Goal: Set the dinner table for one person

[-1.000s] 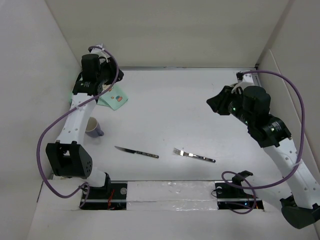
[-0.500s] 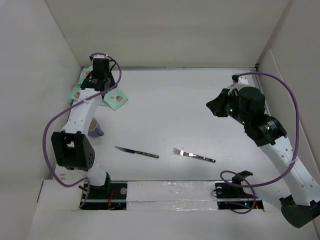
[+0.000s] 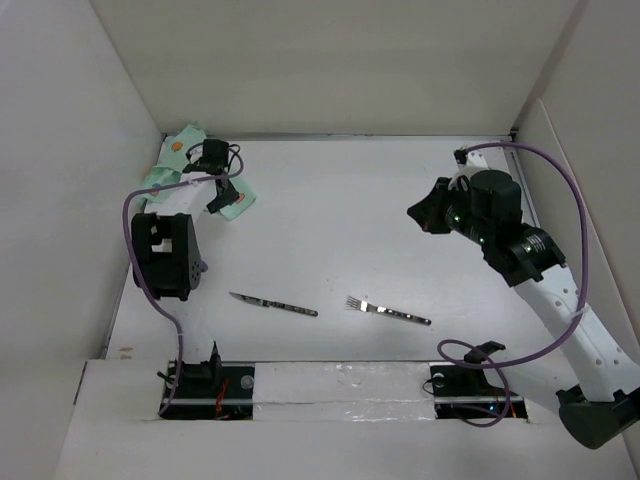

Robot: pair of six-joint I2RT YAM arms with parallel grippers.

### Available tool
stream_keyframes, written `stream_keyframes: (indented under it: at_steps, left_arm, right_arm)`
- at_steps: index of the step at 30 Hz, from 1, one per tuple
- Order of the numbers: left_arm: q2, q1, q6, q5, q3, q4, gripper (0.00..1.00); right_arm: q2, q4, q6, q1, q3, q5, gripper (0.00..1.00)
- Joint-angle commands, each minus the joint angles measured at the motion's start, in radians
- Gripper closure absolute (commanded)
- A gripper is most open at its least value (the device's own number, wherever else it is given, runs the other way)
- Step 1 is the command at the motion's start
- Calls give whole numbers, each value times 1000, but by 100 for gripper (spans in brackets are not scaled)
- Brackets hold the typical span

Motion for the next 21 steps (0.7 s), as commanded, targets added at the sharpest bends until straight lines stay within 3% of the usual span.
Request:
stream_keyframes:
  at_steps: [1,7,14,17,21]
  left_arm:
    - [25,-3,-78,-23,37,5,66]
    - [87,-3,-110,-27,28,16,57]
    - [136,-3,-129,-21,29,19,56]
    - [157,-3,-139,-6,25,29,57]
    - [174,-3,-153,10,20,46,69]
  right_arm:
    - [-22,32,-19,-6,-12,-29,99]
    - [-24,29,-24,-6,-23,-41,99]
    - [-21,24,-28,-15,-21,-42,99]
    - [-19,27,-28,-15,-23,-44,99]
    - [-14,23,-28,-15,-17,-44,99]
